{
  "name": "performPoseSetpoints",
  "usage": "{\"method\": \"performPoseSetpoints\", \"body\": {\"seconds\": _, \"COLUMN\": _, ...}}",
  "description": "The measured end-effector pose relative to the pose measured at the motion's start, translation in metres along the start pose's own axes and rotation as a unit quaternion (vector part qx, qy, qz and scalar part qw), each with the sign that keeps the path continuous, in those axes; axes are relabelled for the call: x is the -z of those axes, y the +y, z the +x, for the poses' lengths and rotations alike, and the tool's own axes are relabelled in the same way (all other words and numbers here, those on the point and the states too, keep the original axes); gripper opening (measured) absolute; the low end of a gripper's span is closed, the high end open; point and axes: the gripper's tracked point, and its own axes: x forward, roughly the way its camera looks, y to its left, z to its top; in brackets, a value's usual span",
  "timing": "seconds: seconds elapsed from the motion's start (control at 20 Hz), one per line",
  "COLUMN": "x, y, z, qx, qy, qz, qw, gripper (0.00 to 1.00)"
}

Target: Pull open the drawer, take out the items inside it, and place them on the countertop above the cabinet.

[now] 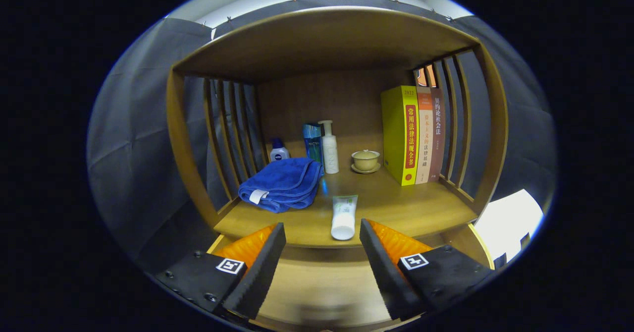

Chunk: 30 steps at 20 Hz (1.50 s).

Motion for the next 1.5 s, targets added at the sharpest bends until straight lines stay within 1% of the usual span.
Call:
{"method": "performPoseSetpoints", "body": {"seconds": 0.2, "x": 0.016, "y": 0.003, "z": -0.029, "qx": 0.003, "qy": -0.008, "qz": -0.006, "qw": 1.000, "gripper": 0.99}}
{"method": "performPoseSetpoints", "body": {"seconds": 0.3, "x": 0.033, "y": 0.010, "z": -0.041, "qx": 0.005, "qy": -0.010, "qz": -0.003, "qw": 1.000, "gripper": 0.99}}
{"method": "performPoseSetpoints", "body": {"seconds": 0.55, "x": 0.075, "y": 0.011, "z": -0.078, "qx": 0.020, "qy": 0.005, "qz": -0.001, "qw": 1.000, "gripper": 0.99}}
{"method": "performPoseSetpoints", "body": {"seconds": 0.65, "x": 0.086, "y": 0.007, "z": -0.092, "qx": 0.030, "qy": 0.009, "qz": -0.004, "qw": 1.000, "gripper": 0.99}}
{"method": "performPoseSetpoints", "body": {"seconds": 0.75, "x": 0.098, "y": 0.010, "z": -0.103, "qx": 0.025, "qy": 0.013, "qz": 0.001, "qw": 1.000, "gripper": 0.99}}
{"method": "performPoseSetpoints", "body": {"seconds": 1.0, "x": 0.141, "y": 0.006, "z": -0.114, "qx": 0.033, "qy": 0.044, "qz": 0.004, "qw": 0.998, "gripper": 0.99}}
{"method": "performPoseSetpoints", "body": {"seconds": 1.2, "x": 0.175, "y": 0.008, "z": -0.118, "qx": 0.031, "qy": 0.067, "qz": 0.011, "qw": 0.997, "gripper": 0.99}}
{"method": "performPoseSetpoints", "body": {"seconds": 1.3, "x": 0.184, "y": 0.001, "z": -0.114, "qx": 0.039, "qy": 0.073, "qz": 0.004, "qw": 0.997, "gripper": 0.99}}
{"method": "performPoseSetpoints", "body": {"seconds": 1.45, "x": 0.191, "y": 0.001, "z": -0.110, "qx": 0.043, "qy": 0.075, "qz": 0.023, "qw": 0.996, "gripper": 0.99}}
{"method": "performPoseSetpoints", "body": {"seconds": 1.5, "x": 0.191, "y": 0.000, "z": -0.110, "qx": 0.049, "qy": 0.074, "qz": 0.020, "qw": 0.996, "gripper": 0.98}}
